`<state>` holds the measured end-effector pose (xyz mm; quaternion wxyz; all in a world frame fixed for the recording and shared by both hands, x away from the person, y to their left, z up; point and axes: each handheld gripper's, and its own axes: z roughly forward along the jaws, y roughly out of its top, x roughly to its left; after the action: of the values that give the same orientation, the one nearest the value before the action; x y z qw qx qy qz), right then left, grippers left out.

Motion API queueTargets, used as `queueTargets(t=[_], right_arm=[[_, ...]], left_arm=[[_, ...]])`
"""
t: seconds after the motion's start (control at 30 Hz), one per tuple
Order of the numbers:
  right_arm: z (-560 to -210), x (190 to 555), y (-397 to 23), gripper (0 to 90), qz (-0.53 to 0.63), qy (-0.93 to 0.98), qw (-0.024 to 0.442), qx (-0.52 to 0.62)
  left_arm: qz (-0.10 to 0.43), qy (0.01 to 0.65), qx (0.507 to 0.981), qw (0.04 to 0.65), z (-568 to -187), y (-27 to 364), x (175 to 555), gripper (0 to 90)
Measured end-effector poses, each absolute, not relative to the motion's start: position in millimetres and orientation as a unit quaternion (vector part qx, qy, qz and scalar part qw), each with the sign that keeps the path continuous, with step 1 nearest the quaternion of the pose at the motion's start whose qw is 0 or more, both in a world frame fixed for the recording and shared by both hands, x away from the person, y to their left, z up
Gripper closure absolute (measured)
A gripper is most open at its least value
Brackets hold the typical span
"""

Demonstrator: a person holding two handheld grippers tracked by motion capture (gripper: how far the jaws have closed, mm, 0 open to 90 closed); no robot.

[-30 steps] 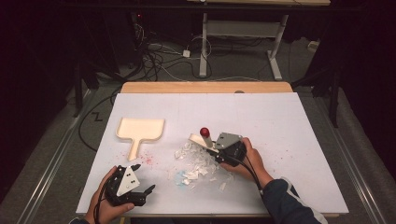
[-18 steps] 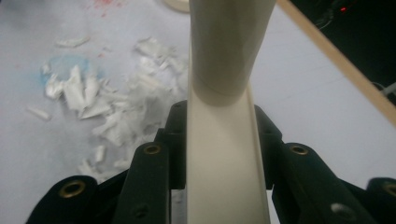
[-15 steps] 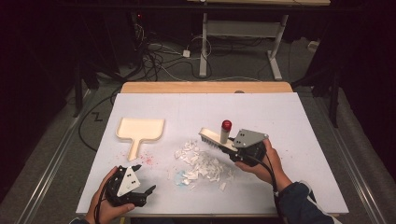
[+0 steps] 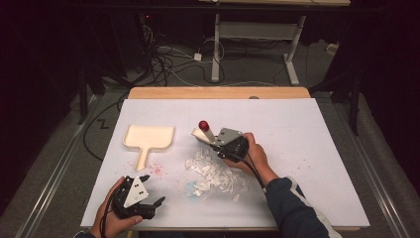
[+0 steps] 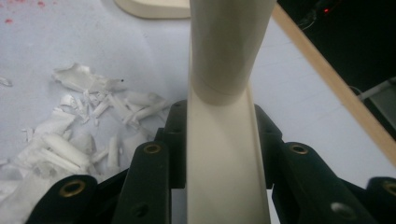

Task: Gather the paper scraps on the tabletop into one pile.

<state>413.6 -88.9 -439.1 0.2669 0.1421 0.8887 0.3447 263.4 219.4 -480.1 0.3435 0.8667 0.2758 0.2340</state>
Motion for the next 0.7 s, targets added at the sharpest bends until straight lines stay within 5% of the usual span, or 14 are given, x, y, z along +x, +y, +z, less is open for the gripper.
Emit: queueTargets(t=[0.37,0.7], right_arm=[[-439.2,382.8,-109.7,67.6,0.367,0.909,0.194,0.03],[-423.1,370.4,-145.2,67.8,0.391,0.893,0.212,0.064]], left_arm=[[0.231,0.271,0.871,0.338,-481.0,217.0,262.9,16.1],[0.232,0.268,0.872,0.339,-480.6,215.9,263.7,16.1]])
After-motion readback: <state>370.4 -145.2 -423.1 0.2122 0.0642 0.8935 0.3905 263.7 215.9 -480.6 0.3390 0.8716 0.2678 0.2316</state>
